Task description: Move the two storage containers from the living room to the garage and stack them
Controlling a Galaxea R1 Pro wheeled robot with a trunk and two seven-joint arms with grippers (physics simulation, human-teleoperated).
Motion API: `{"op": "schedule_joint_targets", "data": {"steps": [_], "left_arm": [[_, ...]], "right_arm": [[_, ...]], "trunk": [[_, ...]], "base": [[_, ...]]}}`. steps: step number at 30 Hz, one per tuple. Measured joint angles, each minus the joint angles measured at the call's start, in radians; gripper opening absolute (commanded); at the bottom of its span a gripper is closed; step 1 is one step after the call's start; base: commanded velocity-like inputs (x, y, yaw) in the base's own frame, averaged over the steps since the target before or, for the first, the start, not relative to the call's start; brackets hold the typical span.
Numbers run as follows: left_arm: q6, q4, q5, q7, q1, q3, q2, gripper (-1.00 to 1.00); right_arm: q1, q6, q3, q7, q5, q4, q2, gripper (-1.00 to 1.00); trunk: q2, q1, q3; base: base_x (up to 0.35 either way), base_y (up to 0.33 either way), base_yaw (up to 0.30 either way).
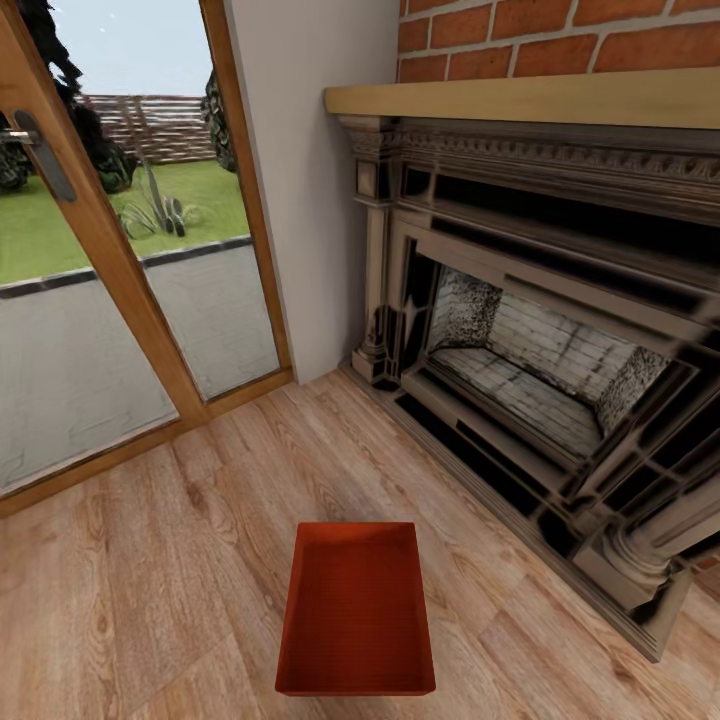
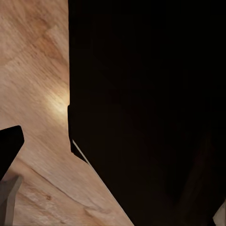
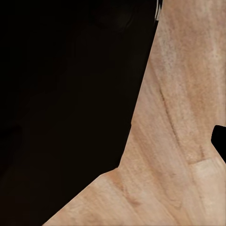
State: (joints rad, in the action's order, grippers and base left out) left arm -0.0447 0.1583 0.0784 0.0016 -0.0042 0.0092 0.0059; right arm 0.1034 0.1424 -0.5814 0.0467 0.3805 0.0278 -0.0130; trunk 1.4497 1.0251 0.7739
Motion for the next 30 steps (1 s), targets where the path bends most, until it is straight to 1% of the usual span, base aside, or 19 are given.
{"op": "schedule_joint_targets", "data": {"steps": [15,21,25,30], "left_arm": [[0.0,0.011,-0.002,0.001,0.0,-0.002,0.002,1.0],[0.0,0.013,-0.002,0.008,0.0,-0.002,0.004,1.0],[0.001,0.041,-0.003,0.01,0.0,-0.002,0.005,1.0],[0.009,0.087,-0.003,0.01,0.0,-0.002,0.008,1.0]], "right_arm": [[0.0,0.004,0.0,0.009,-0.001,0.0,0.0,1.0],[0.0,0.007,-0.002,0.008,-0.014,0.0,0.0,1.0],[0.0,0.006,-0.003,0.006,-0.015,0.0,0.0,1.0],[0.0,0.001,-0.002,0.006,-0.007,0.0,-0.002,1.0]], "trunk": [[0.0,0.0,0.0],[0.0,0.0,0.0],[0.0,0.0,0.0],[0.0,0.0,0.0]], "base": [[0.0,0.0,0.0],[0.0,0.0,0.0],[0.0,0.0,0.0],[0.0,0.0,0.0]]}}
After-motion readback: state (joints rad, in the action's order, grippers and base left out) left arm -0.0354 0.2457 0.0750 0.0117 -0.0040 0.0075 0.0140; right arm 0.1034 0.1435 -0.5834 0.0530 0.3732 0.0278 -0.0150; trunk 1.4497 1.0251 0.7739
